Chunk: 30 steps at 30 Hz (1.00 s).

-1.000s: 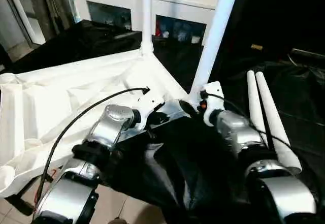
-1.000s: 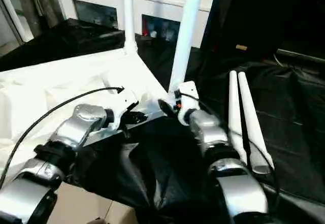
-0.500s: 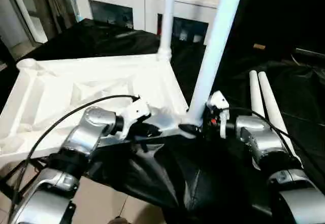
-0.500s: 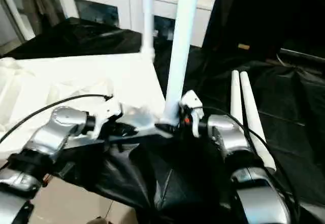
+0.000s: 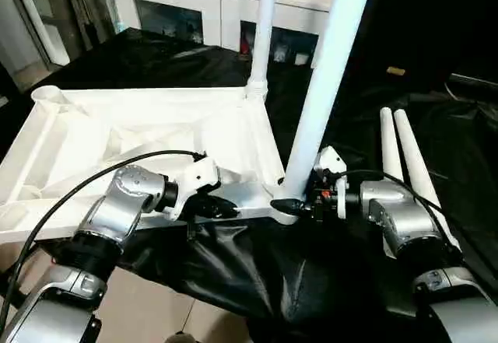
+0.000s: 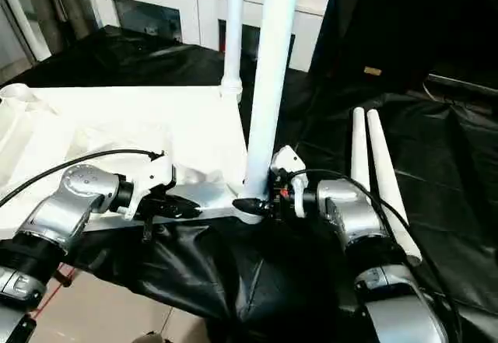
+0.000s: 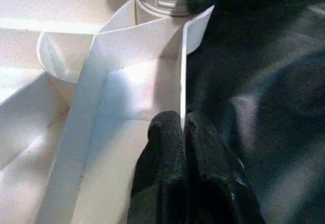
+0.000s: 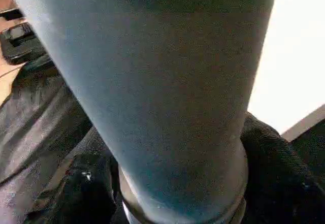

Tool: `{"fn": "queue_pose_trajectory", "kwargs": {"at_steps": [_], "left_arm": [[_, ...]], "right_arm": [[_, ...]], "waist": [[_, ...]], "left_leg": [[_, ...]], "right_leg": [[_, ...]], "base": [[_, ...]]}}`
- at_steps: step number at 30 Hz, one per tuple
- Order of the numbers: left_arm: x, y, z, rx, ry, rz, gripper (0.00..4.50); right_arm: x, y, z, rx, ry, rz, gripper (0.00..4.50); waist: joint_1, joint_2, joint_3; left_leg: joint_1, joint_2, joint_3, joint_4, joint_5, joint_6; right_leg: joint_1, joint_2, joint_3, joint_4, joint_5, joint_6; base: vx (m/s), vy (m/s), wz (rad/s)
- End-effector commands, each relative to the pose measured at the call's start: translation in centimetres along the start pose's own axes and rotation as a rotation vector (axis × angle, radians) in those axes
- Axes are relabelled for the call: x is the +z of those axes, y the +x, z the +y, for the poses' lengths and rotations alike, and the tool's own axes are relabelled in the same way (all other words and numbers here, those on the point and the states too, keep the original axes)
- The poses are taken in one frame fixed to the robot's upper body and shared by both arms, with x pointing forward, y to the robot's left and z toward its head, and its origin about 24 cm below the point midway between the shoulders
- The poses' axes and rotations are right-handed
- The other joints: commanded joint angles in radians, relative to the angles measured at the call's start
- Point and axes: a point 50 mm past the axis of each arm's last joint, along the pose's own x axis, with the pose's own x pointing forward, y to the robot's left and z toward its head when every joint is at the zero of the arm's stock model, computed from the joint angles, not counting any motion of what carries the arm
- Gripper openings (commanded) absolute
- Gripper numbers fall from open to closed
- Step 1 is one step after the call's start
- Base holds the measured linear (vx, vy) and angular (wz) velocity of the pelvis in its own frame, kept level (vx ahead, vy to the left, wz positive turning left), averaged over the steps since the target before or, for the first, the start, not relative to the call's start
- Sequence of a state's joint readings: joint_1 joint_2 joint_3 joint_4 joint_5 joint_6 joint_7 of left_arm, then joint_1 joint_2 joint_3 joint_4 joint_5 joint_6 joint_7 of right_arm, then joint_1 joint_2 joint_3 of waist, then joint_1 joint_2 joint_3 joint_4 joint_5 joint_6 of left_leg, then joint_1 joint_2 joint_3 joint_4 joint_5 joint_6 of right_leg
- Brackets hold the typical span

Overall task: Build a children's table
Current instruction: Rotate leg to tighten

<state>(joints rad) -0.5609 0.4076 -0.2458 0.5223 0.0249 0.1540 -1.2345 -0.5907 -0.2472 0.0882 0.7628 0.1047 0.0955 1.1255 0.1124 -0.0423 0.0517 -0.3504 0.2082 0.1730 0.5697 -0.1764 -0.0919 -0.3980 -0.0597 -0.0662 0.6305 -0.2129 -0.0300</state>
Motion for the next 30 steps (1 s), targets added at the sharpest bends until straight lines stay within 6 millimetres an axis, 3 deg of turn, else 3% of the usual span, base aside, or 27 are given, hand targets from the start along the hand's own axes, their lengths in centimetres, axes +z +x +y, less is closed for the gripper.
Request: {"fn": "queue_pose_trajectory", "kwargs": {"at_steps": [1, 3, 5, 7, 11, 12, 15, 16, 19, 26, 30], "left_arm": [[1.4, 2.1, 0.6, 0.089, -0.024, -0.048, 0.00], [1.8, 2.8, 1.3, 0.172, -0.046, -0.044, 0.00], [2.1, 3.3, 1.7, 0.228, -0.064, -0.040, 0.00], [2.8, 4.2, 2.2, 0.291, -0.087, -0.041, 0.00], [3.9, 5.6, 2.3, 0.341, -0.101, -0.059, 0.00], [4.2, 5.9, 2.2, 0.337, -0.099, -0.065, 0.00], [4.5, 6.5, 1.9, 0.303, -0.071, -0.074, 0.00], [4.5, 6.5, 1.6, 0.270, -0.058, -0.080, 0.00], [4.3, 6.4, 1.4, 0.243, -0.044, -0.082, 0.00], [3.1, 5.0, 0.7, 0.121, 0.001, -0.078, 0.00], [2.6, 4.1, 0.2, 0.047, 0.018, -0.079, 0.00]], "right_arm": [[-0.9, 2.1, -0.3, -0.184, 0.054, 0.039, 2.77], [-1.4, 2.6, -1.1, -0.369, 0.101, 0.047, 2.76], [-1.7, 2.9, -1.5, -0.481, 0.156, 0.053, 2.75], [-2.2, 3.5, -1.6, -0.601, 0.235, 0.060, 2.75], [-2.3, 4.8, -1.1, -0.659, 0.275, 0.041, 2.75], [-2.2, 5.1, -0.9, -0.645, 0.275, 0.029, 2.75], [-1.8, 5.7, -0.6, -0.616, 0.292, 0.005, 3.47], [-1.4, 5.7, -0.7, -0.597, 0.269, 0.001, 3.47], [-1.0, 5.5, -0.9, -0.578, 0.192, 0.011, 3.78], [0.4, 3.6, -0.7, -0.279, 0.042, -0.069, 3.78], [0.7, 2.2, -0.6, -0.159, -0.004, -0.080, 3.78]], "waist": [[-0.006, 0.001, -0.051], [-0.007, 0.002, -0.053], [-0.009, 0.001, -0.052], [-0.008, 0.002, -0.055], [-0.002, 0.003, -0.059], [0.001, 0.002, -0.061], [0.001, 0.002, -0.061], [0.001, 0.006, -0.060], [0.001, 0.004, -0.059], [0.001, -0.002, -0.064], [0.005, 0.000, -0.062]], "left_leg": [[0.004, 0.024, -0.002, -0.063, -0.170, 0.015], [0.008, 0.026, -0.006, -0.066, -0.198, -0.011], [0.012, 0.025, -0.005, -0.066, -0.208, -0.017], [0.010, 0.024, -0.004, -0.065, -0.196, -0.013], [0.007, 0.024, -0.002, -0.062, -0.169, -0.004], [0.007, 0.024, -0.002, -0.061, -0.163, 0.000], [0.003, 0.023, -0.003, -0.060, -0.160, 0.011], [0.002, 0.023, -0.003, -0.061, -0.164, 0.012], [0.003, 0.024, -0.004, -0.063, -0.186, 0.008], [-0.005, 0.024, -0.002, -0.054, -0.119, 0.062], [-0.003, 0.028, 0.000, -0.053, -0.124, 0.074]], "right_leg": [[0.045, -0.083, 0.052, -0.087, -0.192, -0.195], [0.047, -0.089, 0.053, -0.093, -0.280, -0.172], [0.042, -0.087, 0.055, -0.097, -0.289, -0.164], [0.043, -0.084, 0.056, -0.093, -0.243, -0.162], [0.046, -0.083, 0.057, -0.086, -0.163, -0.169], [0.049, -0.084, 0.056, -0.082, -0.127, -0.178], [0.053, -0.084, 0.055, -0.080, -0.103, -0.182], [0.052, -0.085, 0.055, -0.081, -0.109, -0.182], [0.053, -0.087, 0.054, -0.086, -0.154, -0.175], [0.063, -0.084, 0.054, -0.071, -0.010, -0.205], [0.059, -0.082, 0.050, -0.070, -0.025, -0.225]], "base": [[0.000, 0.000, 0.00], [0.000, 0.000, 0.00], [0.000, 0.000, 0.00], [0.000, 0.000, 0.00], [0.000, 0.000, 0.00], [0.000, 0.000, 0.00], [0.000, 0.000, 0.00], [0.000, 0.000, 0.00], [0.000, 0.000, 0.00], [0.000, 0.000, 0.00], [0.000, 0.000, 0.00]]}}
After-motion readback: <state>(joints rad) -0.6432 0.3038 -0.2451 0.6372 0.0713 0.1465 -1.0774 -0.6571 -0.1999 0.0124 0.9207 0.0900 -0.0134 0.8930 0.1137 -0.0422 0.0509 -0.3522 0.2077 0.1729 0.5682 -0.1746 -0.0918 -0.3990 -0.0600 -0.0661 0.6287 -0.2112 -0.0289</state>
